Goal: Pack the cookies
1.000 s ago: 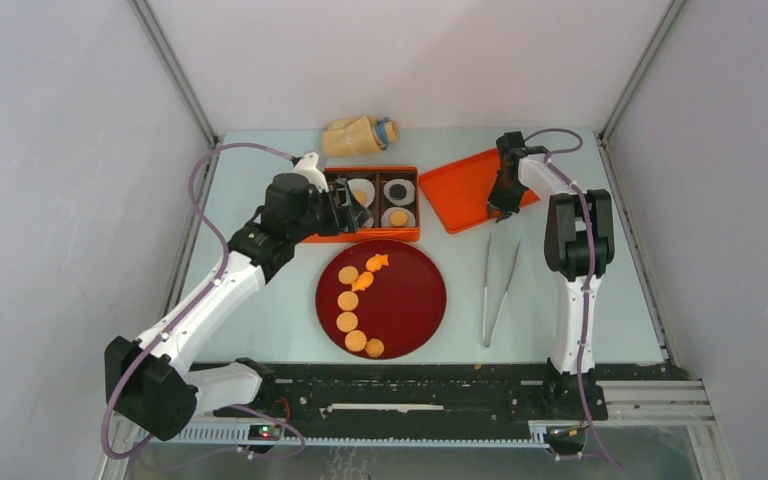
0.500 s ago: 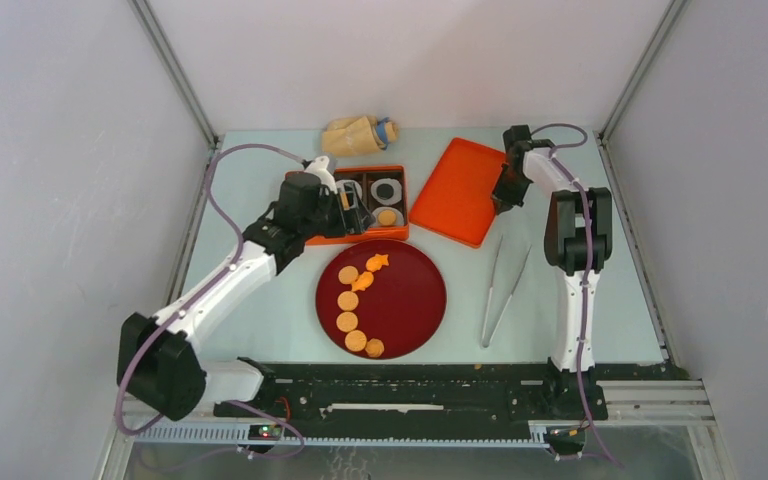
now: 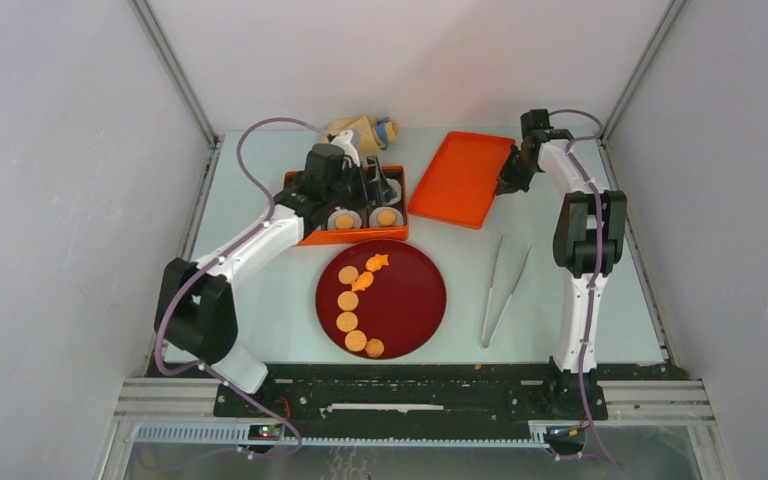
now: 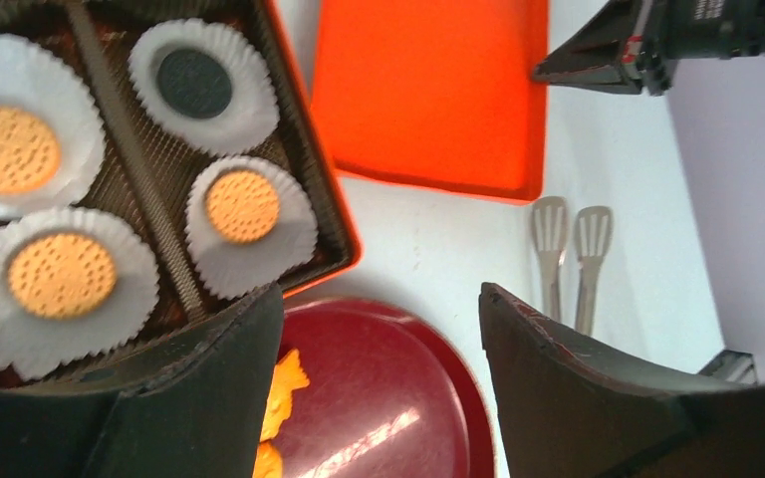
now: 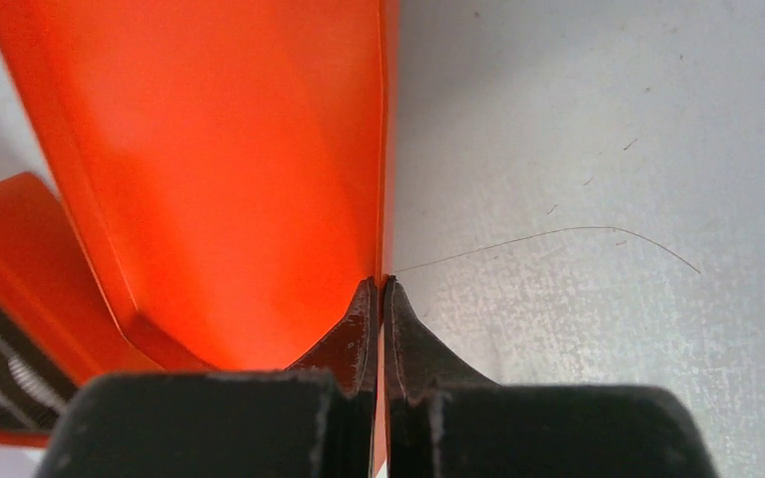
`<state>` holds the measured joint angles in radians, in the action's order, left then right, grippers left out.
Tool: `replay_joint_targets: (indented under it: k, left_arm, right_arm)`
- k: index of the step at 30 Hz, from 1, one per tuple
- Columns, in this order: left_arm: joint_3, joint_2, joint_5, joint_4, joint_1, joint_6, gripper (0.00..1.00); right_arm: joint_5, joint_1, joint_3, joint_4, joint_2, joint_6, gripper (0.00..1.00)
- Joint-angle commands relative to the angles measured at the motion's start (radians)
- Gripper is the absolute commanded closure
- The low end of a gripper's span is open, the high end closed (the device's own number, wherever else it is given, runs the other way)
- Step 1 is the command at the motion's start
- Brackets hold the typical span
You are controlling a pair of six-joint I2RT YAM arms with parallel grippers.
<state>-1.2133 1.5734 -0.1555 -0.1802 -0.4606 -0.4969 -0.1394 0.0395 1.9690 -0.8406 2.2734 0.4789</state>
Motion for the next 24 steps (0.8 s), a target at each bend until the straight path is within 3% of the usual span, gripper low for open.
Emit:
replay_joint_targets:
  k: [1, 9, 18, 24]
  left_arm:
    - [-0.088, 0.014, -0.092, 0.079, -0.015, -0.032, 0.22]
    - [-0.096, 0.112, -0.135, 0.206, -0.121, -0.112, 0.19]
    - [-0.212, 0.244, -0.022, 0.193, -0.103, -0.006, 0.17]
    - [-0.227, 0.274, 0.007, 0.161, -0.057, 0.033, 0.11]
  right_arm:
    - [-0.143, -0.033, 0.047, 0.064, -0.125, 0.032, 1.00]
    - [-0.227, -0.067, 0.136, 0.016, -0.085, 0.067, 1.00]
    - [-0.299, -0.083, -0.118, 0.124, -0.252, 0.063, 1.00]
    - [-0.351, -0.093, -0.179, 0.132, -0.294, 0.042, 1.00]
